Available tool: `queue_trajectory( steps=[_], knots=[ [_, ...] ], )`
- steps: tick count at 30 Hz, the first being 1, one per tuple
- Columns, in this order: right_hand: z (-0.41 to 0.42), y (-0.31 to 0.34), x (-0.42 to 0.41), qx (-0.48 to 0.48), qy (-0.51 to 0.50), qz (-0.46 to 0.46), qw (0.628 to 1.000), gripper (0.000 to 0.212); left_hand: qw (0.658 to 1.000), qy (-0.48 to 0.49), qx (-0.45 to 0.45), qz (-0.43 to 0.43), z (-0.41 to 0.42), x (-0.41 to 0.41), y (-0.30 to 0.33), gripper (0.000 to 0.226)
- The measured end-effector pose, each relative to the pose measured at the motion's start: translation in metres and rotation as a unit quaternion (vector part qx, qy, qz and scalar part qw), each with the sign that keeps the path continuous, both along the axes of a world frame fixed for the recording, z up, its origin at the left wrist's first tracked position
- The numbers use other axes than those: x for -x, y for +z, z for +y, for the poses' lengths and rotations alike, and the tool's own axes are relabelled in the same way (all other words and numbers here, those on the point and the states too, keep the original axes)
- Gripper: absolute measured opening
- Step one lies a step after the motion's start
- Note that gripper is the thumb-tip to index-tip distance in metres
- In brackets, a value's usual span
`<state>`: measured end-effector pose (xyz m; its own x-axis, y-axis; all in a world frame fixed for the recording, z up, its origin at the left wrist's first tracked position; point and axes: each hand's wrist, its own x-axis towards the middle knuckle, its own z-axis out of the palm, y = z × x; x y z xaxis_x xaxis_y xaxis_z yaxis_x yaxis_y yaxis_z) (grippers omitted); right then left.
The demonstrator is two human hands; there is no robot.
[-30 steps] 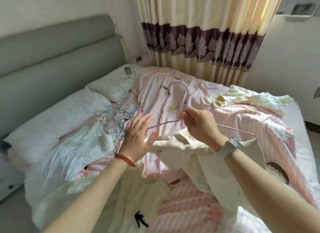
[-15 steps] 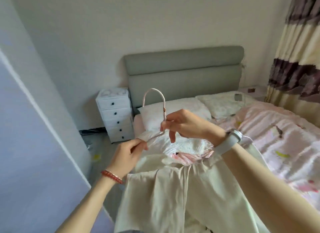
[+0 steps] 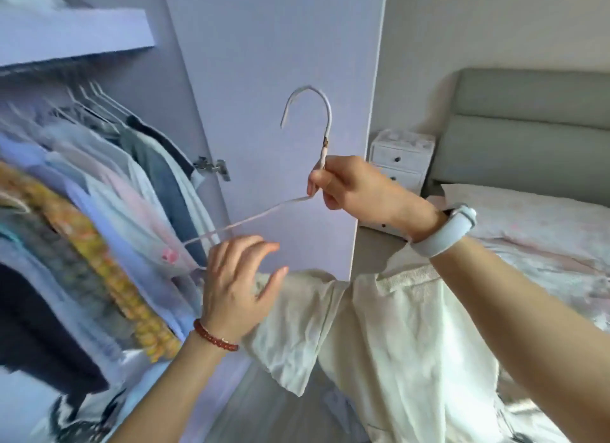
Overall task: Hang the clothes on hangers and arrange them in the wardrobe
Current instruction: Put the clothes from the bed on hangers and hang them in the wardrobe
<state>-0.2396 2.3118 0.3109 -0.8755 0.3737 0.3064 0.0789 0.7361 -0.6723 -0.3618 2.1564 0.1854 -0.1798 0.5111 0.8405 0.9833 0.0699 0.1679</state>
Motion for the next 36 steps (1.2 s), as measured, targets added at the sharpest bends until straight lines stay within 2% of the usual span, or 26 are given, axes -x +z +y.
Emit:
queue_trajectory(
  steps=[2, 4, 7, 9, 12, 14, 18, 19, 20, 21, 22, 23, 24, 25, 26, 27, 28, 29, 31, 33, 36],
  knots=[
    [-0.015, 0.006, 0.030, -0.016, 0.028, 0.020, 0.999, 0.022, 0.990, 0.003, 0.135, 0.037, -0.016, 0.014, -0.005, 0.033],
    [-0.028, 0.006, 0.058, -0.020, 0.061, 0.035, 0.997, 0.015, 0.976, 0.028, 0.217, 0.005, -0.028, 0.035, -0.002, 0.037],
    [-0.037, -0.009, 0.096, -0.025, 0.098, 0.035, 0.994, 0.008, 0.975, 0.031, 0.200, -0.094, -0.052, 0.064, 0.009, 0.039],
    [-0.037, -0.027, 0.118, -0.012, 0.108, 0.034, 0.994, 0.008, 0.979, 0.059, 0.151, -0.127, -0.068, 0.076, 0.020, 0.036],
    [-0.036, -0.053, 0.155, -0.003, 0.113, 0.038, 0.993, 0.006, 0.989, 0.096, 0.073, -0.079, -0.091, 0.093, 0.036, 0.026],
    [-0.037, -0.062, 0.184, -0.007, 0.121, 0.051, 0.991, 0.007, 0.990, 0.098, 0.077, -0.064, -0.108, 0.100, 0.044, 0.022],
    [-0.047, -0.063, 0.238, -0.005, 0.150, 0.077, 0.986, 0.018, 0.963, 0.134, 0.134, -0.190, -0.152, 0.102, 0.032, 0.016],
    [-0.052, -0.062, 0.248, 0.009, 0.162, 0.087, 0.983, 0.018, 0.940, 0.159, 0.191, -0.234, -0.164, 0.103, 0.022, 0.013],
    [-0.058, -0.059, 0.256, 0.019, 0.176, 0.099, 0.979, 0.018, 0.900, 0.190, 0.282, -0.272, -0.175, 0.104, 0.012, 0.013],
    [-0.065, -0.057, 0.264, 0.024, 0.196, 0.110, 0.974, 0.021, 0.833, 0.229, 0.389, -0.319, -0.186, 0.104, 0.001, 0.023],
    [-0.074, -0.054, 0.270, 0.020, 0.223, 0.117, 0.968, 0.026, 0.748, 0.267, 0.477, -0.377, -0.195, 0.104, -0.012, 0.042],
    [-0.084, -0.050, 0.274, 0.007, 0.255, 0.120, 0.959, 0.032, 0.680, 0.296, 0.515, -0.430, -0.200, 0.104, -0.022, 0.056],
    [-0.095, -0.046, 0.277, -0.009, 0.287, 0.124, 0.950, 0.038, 0.656, 0.323, 0.499, -0.464, -0.202, 0.104, -0.024, 0.059],
    [-0.106, -0.042, 0.280, -0.019, 0.315, 0.128, 0.940, 0.044, 0.690, 0.342, 0.437, -0.466, -0.202, 0.106, -0.022, 0.054],
    [-0.116, -0.040, 0.282, -0.022, 0.336, 0.129, 0.933, 0.047, 0.760, 0.365, 0.332, -0.423, -0.202, 0.108, -0.016, 0.042],
    [-0.126, -0.038, 0.285, -0.020, 0.354, 0.126, 0.927, 0.048, 0.821, 0.397, 0.214, -0.349, -0.200, 0.111, -0.006, 0.031],
    [-0.136, -0.037, 0.288, -0.021, 0.368, 0.124, 0.921, 0.049, 0.856, 0.429, 0.115, -0.265, -0.198, 0.113, 0.006, 0.027],
    [-0.145, -0.037, 0.290, -0.020, 0.380, 0.121, 0.917, 0.048, 0.864, 0.466, 0.052, -0.182, -0.195, 0.116, 0.017, 0.031],
    [-0.161, -0.039, 0.294, 0.000, 0.398, 0.098, 0.912, 0.042, 0.853, 0.510, 0.045, -0.103, -0.188, 0.123, 0.030, 0.042],
    [-0.175, -0.043, 0.294, 0.030, 0.409, 0.074, 0.909, 0.032, 0.860, 0.488, 0.073, -0.129, -0.184, 0.131, 0.033, 0.038],
    [-0.186, -0.053, 0.296, 0.045, 0.439, 0.040, 0.896, 0.019, 0.893, 0.401, -0.002, -0.204, -0.196, 0.142, 0.026, 0.018]
  ],
)
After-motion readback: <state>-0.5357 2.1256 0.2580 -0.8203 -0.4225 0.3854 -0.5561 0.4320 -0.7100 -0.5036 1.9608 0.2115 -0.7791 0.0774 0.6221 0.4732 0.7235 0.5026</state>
